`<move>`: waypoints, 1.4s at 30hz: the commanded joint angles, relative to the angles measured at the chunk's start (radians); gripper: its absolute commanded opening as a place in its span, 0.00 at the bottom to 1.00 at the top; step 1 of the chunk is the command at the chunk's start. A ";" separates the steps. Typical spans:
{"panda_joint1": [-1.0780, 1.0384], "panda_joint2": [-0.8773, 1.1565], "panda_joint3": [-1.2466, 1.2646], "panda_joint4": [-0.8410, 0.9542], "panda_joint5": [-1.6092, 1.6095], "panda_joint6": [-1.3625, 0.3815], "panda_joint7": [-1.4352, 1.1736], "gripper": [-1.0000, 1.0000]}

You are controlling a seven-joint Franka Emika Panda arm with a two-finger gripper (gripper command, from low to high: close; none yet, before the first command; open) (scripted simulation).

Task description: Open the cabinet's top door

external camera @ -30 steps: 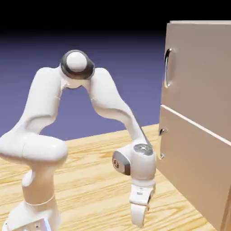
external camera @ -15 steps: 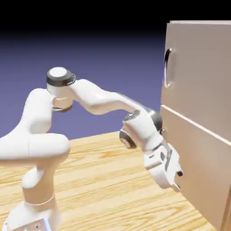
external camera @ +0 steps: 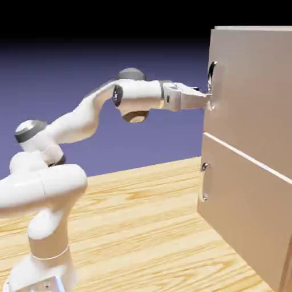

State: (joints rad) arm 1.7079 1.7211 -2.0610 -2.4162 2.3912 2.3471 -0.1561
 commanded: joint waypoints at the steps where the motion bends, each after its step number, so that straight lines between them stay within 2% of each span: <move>1: -0.032 -0.008 0.008 0.034 0.015 0.004 0.000 0.50; 3: -0.096 -0.022 0.023 0.102 0.045 0.011 -0.001 0.50; 4: -0.096 -0.022 0.023 0.102 0.045 0.011 -0.001 0.00; 8: -0.033 -0.022 -0.009 -0.006 0.075 -0.096 -0.075 0.00; 16: 0.095 -0.057 -0.155 -0.279 0.058 -0.432 -0.257 0.00; 24: 0.093 -0.142 -0.370 -0.438 -0.087 -0.779 -0.405 0.00; 33: -0.040 -0.350 -0.616 -0.466 -0.352 -1.171 -0.594 0.00; 42: -0.193 -0.674 -0.749 -0.342 -0.668 -1.480 -0.838 0.00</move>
State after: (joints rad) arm 1.5150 1.0469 -2.8105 -2.7587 1.7232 0.8658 -0.9945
